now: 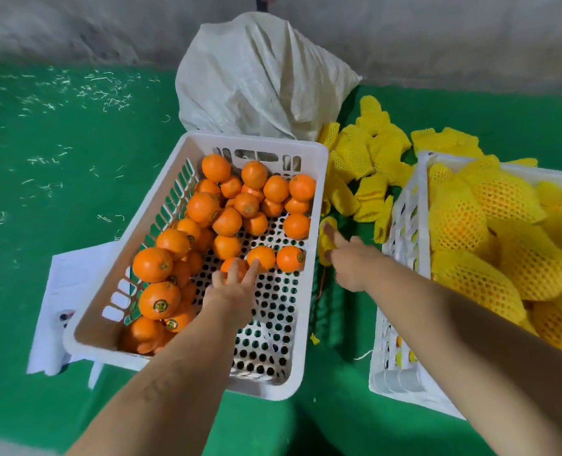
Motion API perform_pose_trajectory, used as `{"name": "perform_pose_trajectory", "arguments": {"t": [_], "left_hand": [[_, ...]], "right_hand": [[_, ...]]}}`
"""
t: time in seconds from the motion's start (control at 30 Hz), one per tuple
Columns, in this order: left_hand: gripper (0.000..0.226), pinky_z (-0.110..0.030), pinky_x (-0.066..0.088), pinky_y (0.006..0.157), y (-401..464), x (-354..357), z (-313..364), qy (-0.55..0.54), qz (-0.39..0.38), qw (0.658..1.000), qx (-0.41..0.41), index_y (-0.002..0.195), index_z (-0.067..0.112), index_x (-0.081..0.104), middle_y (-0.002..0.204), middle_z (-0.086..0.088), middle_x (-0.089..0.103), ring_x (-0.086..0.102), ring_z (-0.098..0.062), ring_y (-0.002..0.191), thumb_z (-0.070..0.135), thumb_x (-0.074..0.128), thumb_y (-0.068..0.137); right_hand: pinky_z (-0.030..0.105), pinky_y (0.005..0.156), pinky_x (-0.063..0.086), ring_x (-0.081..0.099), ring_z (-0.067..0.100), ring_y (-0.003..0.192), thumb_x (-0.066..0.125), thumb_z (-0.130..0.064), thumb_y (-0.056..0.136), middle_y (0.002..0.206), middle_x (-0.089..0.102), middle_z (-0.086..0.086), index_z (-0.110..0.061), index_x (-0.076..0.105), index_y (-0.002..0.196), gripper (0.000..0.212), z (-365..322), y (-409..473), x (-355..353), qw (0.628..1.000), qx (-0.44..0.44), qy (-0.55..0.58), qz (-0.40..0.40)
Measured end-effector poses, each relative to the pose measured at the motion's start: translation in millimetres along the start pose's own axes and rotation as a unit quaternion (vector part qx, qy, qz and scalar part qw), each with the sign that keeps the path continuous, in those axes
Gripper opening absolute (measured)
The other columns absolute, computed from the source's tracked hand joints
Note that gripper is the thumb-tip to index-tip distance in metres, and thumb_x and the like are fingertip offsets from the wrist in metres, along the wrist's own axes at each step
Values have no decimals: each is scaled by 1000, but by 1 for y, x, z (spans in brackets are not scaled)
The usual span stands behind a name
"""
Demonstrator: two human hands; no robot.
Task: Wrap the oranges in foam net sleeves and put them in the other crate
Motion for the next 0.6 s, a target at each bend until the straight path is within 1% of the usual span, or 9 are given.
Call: {"name": "perform_pose_trajectory", "arguments": {"t": [0.07, 0.13, 0.2, 0.27, 0.3, 0.37, 0.47, 0.53, 0.6], "left_hand": [[93, -46, 43, 113, 9, 2, -1, 1, 12, 1000, -23, 167, 28, -16, 169, -13, 5, 29, -44, 144, 31, 54, 107], [85, -45, 44, 110, 16, -3, -2, -5, 43, 998, -38, 168, 20, -1, 163, -14, 15, 34, -43, 139, 32, 56, 106], [69, -45, 49, 100, 19, -3, -5, -30, 32, 997, -71, 159, 22, 19, 155, -15, 20, 40, -43, 135, 21, 61, 103], [64, -43, 50, 82, 19, -4, -7, -59, 23, 994, -93, 149, 24, 24, 148, -16, 24, 51, -41, 126, 8, 62, 99], [67, -42, 49, 79, 18, -4, -8, -55, 27, 994, -95, 148, 25, 24, 146, -14, 28, 53, -40, 124, 7, 64, 98], [67, -41, 49, 89, 15, -7, -9, -16, 46, 995, -93, 150, 25, 25, 144, -11, 35, 47, -36, 130, 18, 68, 98], [59, -41, 45, 104, 8, -17, -6, -32, 52, 993, -97, 149, 20, 37, 141, -12, 37, 42, -35, 131, 35, 65, 99], [63, -46, 48, 104, -2, -32, -6, -139, 65, 984, -93, 150, 20, 41, 140, -13, 37, 43, -38, 130, 42, 67, 96], [63, -45, 53, 98, -15, -54, -5, -319, 116, 939, -60, 144, 23, 48, 134, -10, 42, 53, -36, 123, 46, 75, 91]], "right_hand": [[45, 111, 45, 49, 41, 135, 54, -24, 104, 168, -26, 4, -11, 35, 158, 59, 0, 14, 10, 998, -11, 43, -44], [41, 113, 43, 49, 39, 137, 53, -30, 106, 171, -11, 13, -6, 29, 160, 63, 2, 23, 16, 995, 0, 68, -76], [36, 109, 44, 49, 38, 135, 53, -30, 106, 165, 20, 19, 0, 36, 154, 59, 5, 27, 17, 993, 9, 92, -73], [34, 97, 50, 57, 38, 123, 57, -24, 103, 137, 53, 19, 3, 54, 137, 43, 4, 29, 13, 990, 1, 140, -36], [35, 94, 53, 61, 37, 116, 58, -19, 102, 122, 61, 17, 3, 61, 125, 32, 2, 28, 10, 986, -2, 166, -14], [39, 92, 56, 64, 35, 106, 59, -17, 100, 111, 66, 13, -2, 67, 111, 20, -1, 23, 4, 981, -6, 195, 20], [40, 90, 56, 63, 32, 102, 57, -23, 101, 112, 67, 9, -10, 67, 115, 22, 1, 0, -11, 970, 7, 235, 58], [41, 91, 56, 64, 32, 105, 52, -25, 101, 120, 69, 12, -12, 68, 125, 31, 3, -21, -25, 966, 9, 244, 84], [41, 92, 54, 64, 31, 108, 48, -26, 104, 124, 69, 10, -17, 64, 134, 36, 5, -45, -37, 955, 13, 265, 130]]}}
Point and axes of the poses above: each hand's wrist, its own y-axis towards the middle knuckle, its own x-axis out of the palm, z = x × y, the point moved 4 cm from there along y, towards the middle knuckle
